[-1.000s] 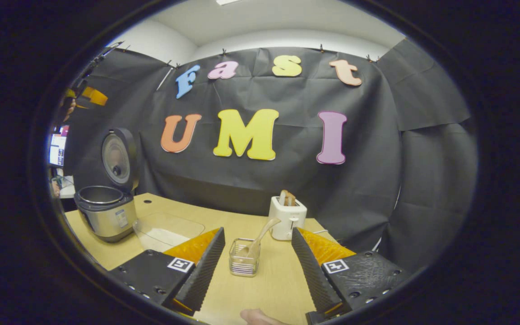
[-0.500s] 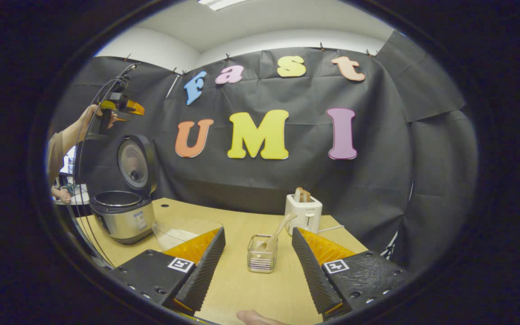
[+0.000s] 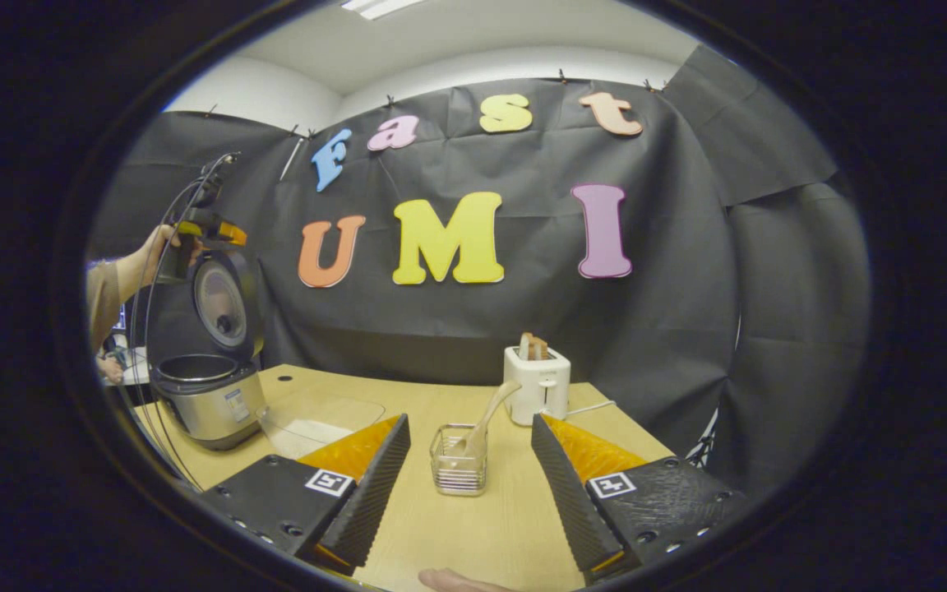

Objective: Close the left gripper, press the button to open the rice cooker; take a wooden spoon from the chopstick holder with the right hand, scoop a spoonful of rice and pour it into the rice cooker, then put the wooden spoon back into the chopstick holder.

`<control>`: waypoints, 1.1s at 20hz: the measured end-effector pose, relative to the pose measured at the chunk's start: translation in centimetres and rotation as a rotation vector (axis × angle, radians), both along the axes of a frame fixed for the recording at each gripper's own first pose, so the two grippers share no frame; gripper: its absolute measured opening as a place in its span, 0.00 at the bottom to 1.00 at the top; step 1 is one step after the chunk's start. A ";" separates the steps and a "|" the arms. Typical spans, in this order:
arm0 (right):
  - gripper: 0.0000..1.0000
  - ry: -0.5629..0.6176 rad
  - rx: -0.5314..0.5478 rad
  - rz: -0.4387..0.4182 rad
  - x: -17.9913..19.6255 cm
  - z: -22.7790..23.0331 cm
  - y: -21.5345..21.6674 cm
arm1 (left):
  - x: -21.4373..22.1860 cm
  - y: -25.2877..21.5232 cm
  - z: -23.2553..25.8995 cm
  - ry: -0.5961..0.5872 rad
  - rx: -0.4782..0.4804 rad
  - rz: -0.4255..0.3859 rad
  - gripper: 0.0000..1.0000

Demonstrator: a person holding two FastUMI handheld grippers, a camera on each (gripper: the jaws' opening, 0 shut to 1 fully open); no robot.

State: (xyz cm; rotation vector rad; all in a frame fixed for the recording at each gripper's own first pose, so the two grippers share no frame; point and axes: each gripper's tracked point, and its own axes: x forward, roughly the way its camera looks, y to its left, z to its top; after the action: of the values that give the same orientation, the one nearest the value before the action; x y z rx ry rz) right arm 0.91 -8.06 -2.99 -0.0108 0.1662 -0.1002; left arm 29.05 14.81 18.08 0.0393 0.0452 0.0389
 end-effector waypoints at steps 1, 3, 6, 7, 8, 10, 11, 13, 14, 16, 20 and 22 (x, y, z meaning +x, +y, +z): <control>0.88 0.000 0.006 0.001 0.0 -0.1 0.2 | -0.2 0.0 -0.1 0.000 0.017 0.002 0.93; 0.91 0.005 0.011 0.011 -0.1 -0.4 0.4 | -0.6 -0.2 -0.5 -0.004 0.071 -0.006 0.92; 0.92 0.014 0.006 0.006 -0.1 -0.5 0.4 | -1.9 -0.2 -0.4 -0.018 0.094 -0.017 0.93; 0.91 0.012 0.002 0.004 -0.2 -0.3 0.5 | -2.4 -0.2 -0.3 -0.024 0.086 -0.022 0.93; 0.92 0.007 -0.001 0.004 -0.3 -0.1 0.5 | -2.9 -0.2 -0.7 -0.026 0.085 -0.026 0.93; 0.91 -0.004 -0.008 0.004 -0.6 0.3 0.7 | -3.9 -0.2 -0.8 -0.049 0.093 -0.026 0.93; 0.91 -0.005 -0.011 0.004 -0.7 0.3 0.8 | -4.5 -0.1 -1.0 -0.062 0.092 -0.027 0.93; 0.88 -0.004 -0.017 0.007 -1.1 0.3 1.1 | -6.0 -0.2 -1.4 -0.087 0.092 -0.034 0.93; 0.88 -0.003 -0.019 0.012 -1.2 0.4 1.3 | -6.6 -0.3 -1.6 -0.099 0.099 -0.047 0.93; 0.88 -0.005 -0.023 0.017 -1.3 0.5 1.4 | -8.0 -0.5 -2.3 -0.115 0.104 -0.082 0.93; 0.88 -0.013 -0.024 0.017 -1.5 0.8 1.6 | -11.0 -0.5 -4.2 -0.114 0.111 -0.104 0.93; 0.88 -0.018 -0.024 0.018 -1.4 0.8 1.6 | -12.3 -0.5 -5.4 -0.111 0.161 -0.111 0.93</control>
State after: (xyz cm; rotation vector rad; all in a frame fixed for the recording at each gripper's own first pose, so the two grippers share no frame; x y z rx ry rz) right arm -0.53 -6.44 -2.15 -0.0357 0.1472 -0.0841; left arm 16.78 14.27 12.70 0.2007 -0.0716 -0.0666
